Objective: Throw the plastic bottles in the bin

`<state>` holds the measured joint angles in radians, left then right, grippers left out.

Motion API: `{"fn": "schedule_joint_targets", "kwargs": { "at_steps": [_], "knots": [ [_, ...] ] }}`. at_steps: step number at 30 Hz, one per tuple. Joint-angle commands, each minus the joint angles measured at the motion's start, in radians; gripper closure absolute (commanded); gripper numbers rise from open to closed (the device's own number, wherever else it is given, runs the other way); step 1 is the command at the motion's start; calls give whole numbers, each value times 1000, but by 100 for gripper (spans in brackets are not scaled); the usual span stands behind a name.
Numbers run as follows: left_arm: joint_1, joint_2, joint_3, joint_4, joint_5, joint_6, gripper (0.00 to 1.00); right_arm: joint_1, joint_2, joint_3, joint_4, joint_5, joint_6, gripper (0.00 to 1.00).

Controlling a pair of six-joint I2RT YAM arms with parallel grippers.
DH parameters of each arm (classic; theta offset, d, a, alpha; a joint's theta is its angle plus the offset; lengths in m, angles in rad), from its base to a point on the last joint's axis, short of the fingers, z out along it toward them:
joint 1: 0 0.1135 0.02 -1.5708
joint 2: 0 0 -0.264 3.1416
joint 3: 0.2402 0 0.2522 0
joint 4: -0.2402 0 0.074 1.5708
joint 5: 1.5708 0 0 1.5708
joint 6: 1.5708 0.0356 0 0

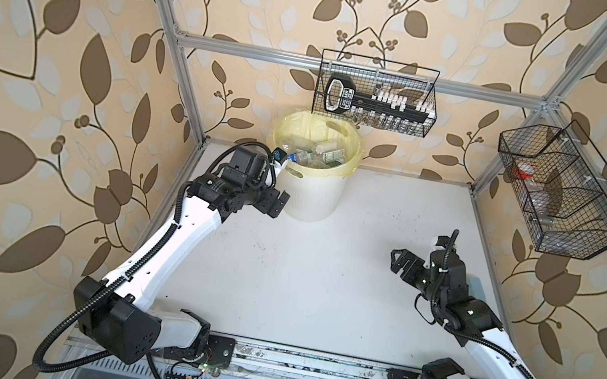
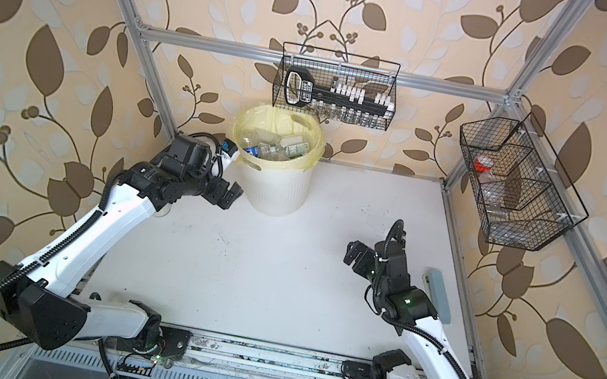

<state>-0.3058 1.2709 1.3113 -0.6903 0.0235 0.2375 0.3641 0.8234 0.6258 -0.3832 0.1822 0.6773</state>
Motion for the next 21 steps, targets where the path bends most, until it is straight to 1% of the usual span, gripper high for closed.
{"fn": "schedule_joint_targets", "kwargs": {
  "at_steps": [1,3,5,7,10,12,15,19,21],
  "knots": [
    [6,-71,-77,128,11,45,1,-3,-9,-30,70,114,-30,0],
    [11,-109,-164,192,15,62,1,-3,-20,-49,103,165,-62,0],
    [13,-140,-244,277,-11,26,1,-3,-31,-66,141,207,-100,0],
    [17,-155,-313,331,-13,21,1,-5,-39,-82,168,248,-111,0],
    [24,-151,-399,406,-25,-12,1,-8,-44,-99,211,276,-135,0],
    [35,-135,-442,439,-13,-16,1,-7,-38,-105,231,298,-152,0],
    [86,-108,-506,510,45,-33,1,-10,-25,-106,261,334,-188,0],
    [201,-78,-635,717,106,-82,1,-13,-14,-125,334,364,-282,0],
    [232,-50,-668,771,115,-77,1,-14,-11,-138,369,368,-329,0]
  ]
}}
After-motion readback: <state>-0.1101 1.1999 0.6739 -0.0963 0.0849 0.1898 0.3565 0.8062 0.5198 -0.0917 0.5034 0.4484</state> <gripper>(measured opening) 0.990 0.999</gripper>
